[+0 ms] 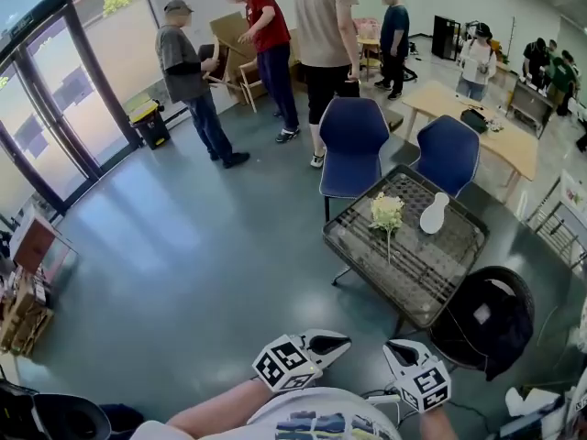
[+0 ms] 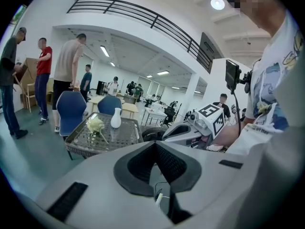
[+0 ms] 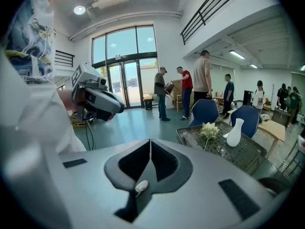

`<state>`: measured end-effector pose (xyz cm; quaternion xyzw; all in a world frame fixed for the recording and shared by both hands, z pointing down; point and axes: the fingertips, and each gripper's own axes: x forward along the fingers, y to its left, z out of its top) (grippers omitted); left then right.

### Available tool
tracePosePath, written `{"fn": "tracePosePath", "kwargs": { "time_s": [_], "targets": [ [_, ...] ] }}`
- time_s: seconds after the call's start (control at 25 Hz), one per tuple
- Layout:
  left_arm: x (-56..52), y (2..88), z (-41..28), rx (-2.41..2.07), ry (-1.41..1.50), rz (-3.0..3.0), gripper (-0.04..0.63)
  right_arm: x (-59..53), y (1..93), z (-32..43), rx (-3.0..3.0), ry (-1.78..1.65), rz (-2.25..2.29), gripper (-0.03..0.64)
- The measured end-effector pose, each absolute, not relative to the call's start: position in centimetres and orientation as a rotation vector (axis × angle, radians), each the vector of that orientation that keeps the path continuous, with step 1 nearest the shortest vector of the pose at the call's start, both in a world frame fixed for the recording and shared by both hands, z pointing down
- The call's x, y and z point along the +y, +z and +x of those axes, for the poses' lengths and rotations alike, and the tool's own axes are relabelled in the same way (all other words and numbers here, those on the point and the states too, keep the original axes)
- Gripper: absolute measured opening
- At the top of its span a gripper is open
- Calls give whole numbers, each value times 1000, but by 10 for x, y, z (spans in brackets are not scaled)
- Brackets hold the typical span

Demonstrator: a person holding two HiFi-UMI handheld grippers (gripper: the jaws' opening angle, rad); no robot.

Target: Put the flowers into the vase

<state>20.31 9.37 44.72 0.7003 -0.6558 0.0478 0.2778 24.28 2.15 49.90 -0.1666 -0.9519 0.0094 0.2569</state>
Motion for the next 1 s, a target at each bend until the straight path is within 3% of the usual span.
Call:
{"fn": "tracePosePath", "kwargs": {
  "time_s": [0.44, 0.68, 1.0],
  "targets": [
    [126, 443, 41, -1743, 115, 1951, 9, 34, 502, 68, -2532, -8, -369, 18],
    [159, 440, -23, -1747, 120, 1940, 9, 49, 494, -4, -2516, -41, -337, 74],
    [109, 456, -64, -1751, 90, 1913, 9, -65, 545, -67, -2459, 73, -199, 96]
  ]
}}
